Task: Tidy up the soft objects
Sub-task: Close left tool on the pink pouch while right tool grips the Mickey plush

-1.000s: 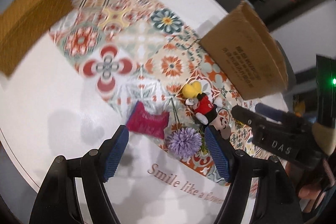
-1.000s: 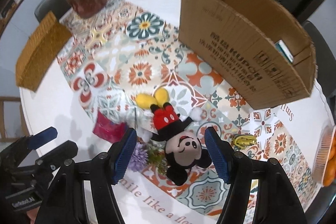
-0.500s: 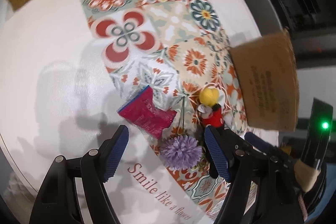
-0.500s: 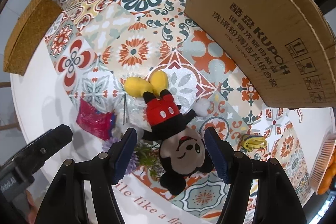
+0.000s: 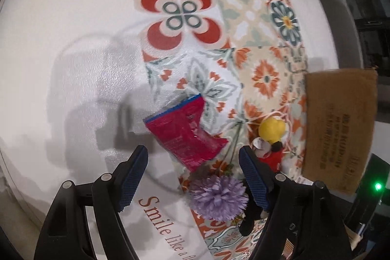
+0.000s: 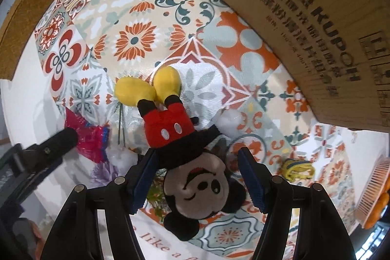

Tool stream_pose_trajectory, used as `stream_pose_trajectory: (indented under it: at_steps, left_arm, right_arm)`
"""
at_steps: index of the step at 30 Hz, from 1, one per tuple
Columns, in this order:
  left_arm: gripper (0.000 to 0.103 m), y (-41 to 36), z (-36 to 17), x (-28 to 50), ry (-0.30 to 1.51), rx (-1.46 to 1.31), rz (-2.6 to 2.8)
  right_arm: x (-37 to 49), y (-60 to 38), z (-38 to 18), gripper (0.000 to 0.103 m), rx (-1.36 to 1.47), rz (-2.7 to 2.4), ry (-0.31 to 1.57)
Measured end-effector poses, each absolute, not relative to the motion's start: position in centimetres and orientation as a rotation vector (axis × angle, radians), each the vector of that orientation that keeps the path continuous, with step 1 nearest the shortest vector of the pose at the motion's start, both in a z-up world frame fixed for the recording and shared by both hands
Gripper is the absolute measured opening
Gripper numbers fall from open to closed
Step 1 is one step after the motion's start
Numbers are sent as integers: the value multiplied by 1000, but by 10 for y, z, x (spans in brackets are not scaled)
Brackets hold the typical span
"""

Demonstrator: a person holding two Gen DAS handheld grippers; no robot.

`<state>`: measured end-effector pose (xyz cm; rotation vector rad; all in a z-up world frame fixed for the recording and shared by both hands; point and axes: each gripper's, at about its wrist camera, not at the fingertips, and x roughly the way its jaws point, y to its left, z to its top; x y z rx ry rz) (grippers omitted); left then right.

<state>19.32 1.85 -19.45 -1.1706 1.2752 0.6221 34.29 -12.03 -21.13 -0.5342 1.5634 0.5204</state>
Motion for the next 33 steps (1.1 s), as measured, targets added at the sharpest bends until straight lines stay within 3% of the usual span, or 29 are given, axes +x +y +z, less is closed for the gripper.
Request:
stream_pose_trajectory:
  at_steps: [9, 17, 20, 22, 24, 33]
  left_arm:
    - [76, 20, -210, 203, 1326, -1131, 657]
    - [70, 19, -217, 213, 1332, -1110, 660]
    - [61, 20, -216, 215, 1332, -1088, 656]
    - [48, 20, -214, 220, 1335, -1042, 623]
    - [41, 20, -213, 220, 1338, -1000, 584]
    - [37, 17, -212, 226, 1368, -854, 394]
  right_arm:
    - [337, -113, -223, 68, -550, 553, 1569]
    - [331, -100, -234, 68, -555, 564, 1592]
    - [333, -101, -243, 68, -515, 575, 1614]
    - [334, -104, -247, 68, -495, 579, 1616]
    - [335, -105, -249, 67, -473, 580, 1612]
    - [319, -122, -239, 57, -417, 566, 1514]
